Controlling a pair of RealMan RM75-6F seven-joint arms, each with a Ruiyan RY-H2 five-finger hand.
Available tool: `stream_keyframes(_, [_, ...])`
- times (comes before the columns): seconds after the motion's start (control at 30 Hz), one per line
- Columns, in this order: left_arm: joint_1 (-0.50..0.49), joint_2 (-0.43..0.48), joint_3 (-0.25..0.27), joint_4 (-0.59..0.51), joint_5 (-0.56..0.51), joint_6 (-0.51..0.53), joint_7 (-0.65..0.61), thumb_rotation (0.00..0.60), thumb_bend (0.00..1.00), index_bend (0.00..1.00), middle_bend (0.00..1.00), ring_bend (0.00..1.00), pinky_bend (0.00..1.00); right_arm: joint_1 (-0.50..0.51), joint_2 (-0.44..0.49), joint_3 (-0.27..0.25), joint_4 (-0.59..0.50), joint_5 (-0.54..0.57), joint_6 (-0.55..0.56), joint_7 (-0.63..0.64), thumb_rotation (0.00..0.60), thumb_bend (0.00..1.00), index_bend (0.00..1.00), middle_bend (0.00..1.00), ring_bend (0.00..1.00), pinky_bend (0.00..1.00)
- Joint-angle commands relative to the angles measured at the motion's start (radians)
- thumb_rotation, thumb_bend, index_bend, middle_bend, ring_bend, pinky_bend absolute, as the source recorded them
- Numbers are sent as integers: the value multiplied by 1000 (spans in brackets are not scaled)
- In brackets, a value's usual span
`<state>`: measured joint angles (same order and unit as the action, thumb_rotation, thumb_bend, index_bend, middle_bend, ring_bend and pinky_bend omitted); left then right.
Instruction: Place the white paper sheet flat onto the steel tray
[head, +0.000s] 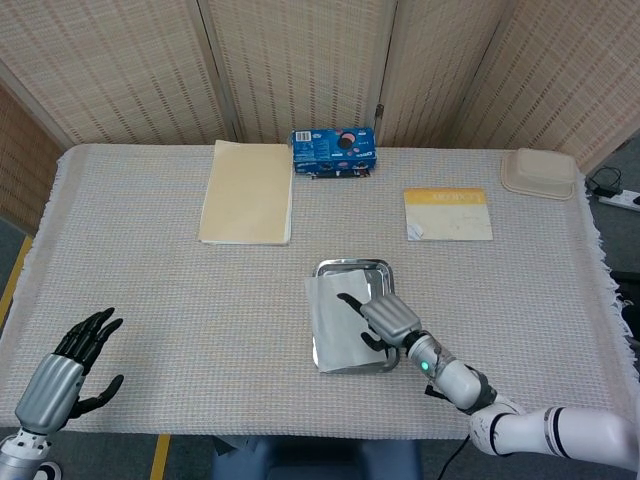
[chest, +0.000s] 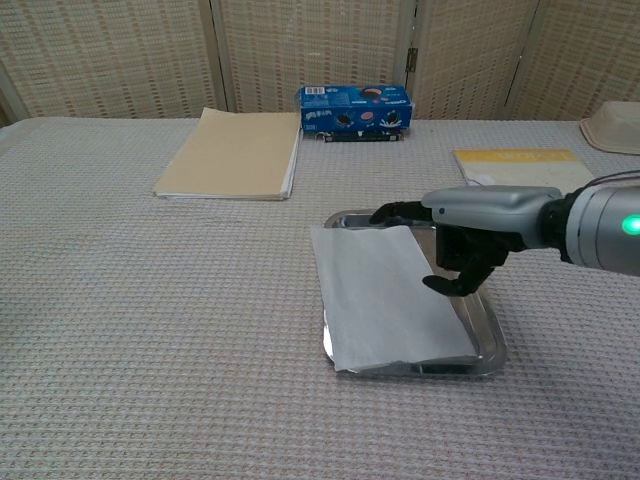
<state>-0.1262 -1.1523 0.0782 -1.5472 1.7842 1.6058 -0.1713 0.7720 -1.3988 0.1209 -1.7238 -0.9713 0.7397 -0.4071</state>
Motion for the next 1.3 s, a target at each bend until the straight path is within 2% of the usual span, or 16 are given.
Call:
stream_keyframes(0.03, [0, 5, -1, -9, -10, -10, 4, 600, 417, 0, 0, 0, 208, 103, 4, -38, -13, 216, -43, -104, 600, 589, 0, 1000, 1000, 1000])
stream_keyframes(0.2, [4, 9, -6, -16, -15, -1, 4, 600, 417, 0, 0, 0, 225, 158, -29, -59, 20, 312, -44, -117, 600, 748, 0, 1000, 1000, 1000])
stream_keyframes(0.3, [4, 10, -9, -17, -24, -6, -1, 600, 418, 0, 0, 0, 237, 178, -47, -62, 42, 333, -43, -110, 600, 770, 0, 1000, 1000, 1000])
stream_keyframes(0.6, [3, 11, -14, -13, -23, -1, -16, 600, 418, 0, 0, 0, 235, 219, -100, -64, 124, 357, -59, -64, 600, 780, 0, 1000, 1000, 1000])
stream_keyframes(0.8, [13, -4, -33, 18, 5, 72, -53, 600, 418, 0, 0, 0, 225, 239, -127, -84, 191, 385, -87, -43, 600, 779, 0, 1000, 1000, 1000])
stream_keyframes(0.9, [15, -5, -35, 24, -2, 72, -56, 600, 418, 0, 0, 0, 223, 251, -132, -95, 212, 400, -98, -39, 600, 779, 0, 1000, 1000, 1000])
stream_keyframes(1.03, [13, -1, -35, 16, -19, 52, -42, 600, 419, 0, 0, 0, 158, 259, -130, -114, 221, 411, -94, -39, 600, 779, 0, 1000, 1000, 1000])
stream_keyframes(1.3, [11, -2, -36, 17, -19, 46, -35, 600, 418, 0, 0, 0, 142, 237, -81, -126, 179, 375, -74, 2, 600, 779, 0, 1000, 1000, 1000])
